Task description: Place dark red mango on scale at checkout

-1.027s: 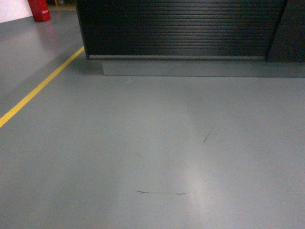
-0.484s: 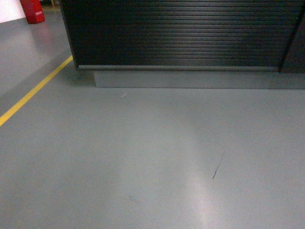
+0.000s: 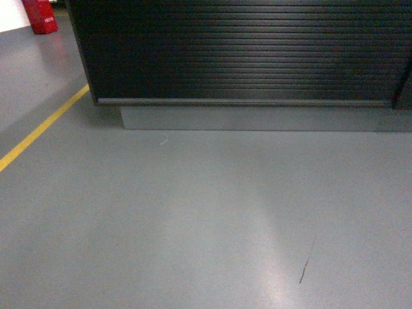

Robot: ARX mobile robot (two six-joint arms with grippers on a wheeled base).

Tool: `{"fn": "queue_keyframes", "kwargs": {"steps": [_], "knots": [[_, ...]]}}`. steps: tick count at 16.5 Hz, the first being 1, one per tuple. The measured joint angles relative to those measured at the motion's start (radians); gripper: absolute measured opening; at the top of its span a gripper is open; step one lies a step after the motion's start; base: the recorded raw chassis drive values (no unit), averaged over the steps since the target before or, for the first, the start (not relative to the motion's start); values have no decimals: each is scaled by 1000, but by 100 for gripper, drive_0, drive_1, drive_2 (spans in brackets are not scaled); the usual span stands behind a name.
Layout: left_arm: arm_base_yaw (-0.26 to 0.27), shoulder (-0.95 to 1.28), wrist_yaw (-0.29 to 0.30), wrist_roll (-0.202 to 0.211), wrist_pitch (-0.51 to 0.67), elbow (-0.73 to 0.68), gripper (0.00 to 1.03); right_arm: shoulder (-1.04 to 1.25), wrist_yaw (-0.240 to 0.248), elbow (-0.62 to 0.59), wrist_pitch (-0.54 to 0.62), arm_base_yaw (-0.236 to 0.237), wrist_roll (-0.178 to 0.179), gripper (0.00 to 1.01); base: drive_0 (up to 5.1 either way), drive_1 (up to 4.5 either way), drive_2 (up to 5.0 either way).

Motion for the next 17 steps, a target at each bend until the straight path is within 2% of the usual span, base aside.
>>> {"fn": "queue_keyframes", "kwargs": {"steps": [17], "knots": [[0,0,0,0,-2,0,98,0,0,0,-4,0,0,98,-3,429,-435]]}}
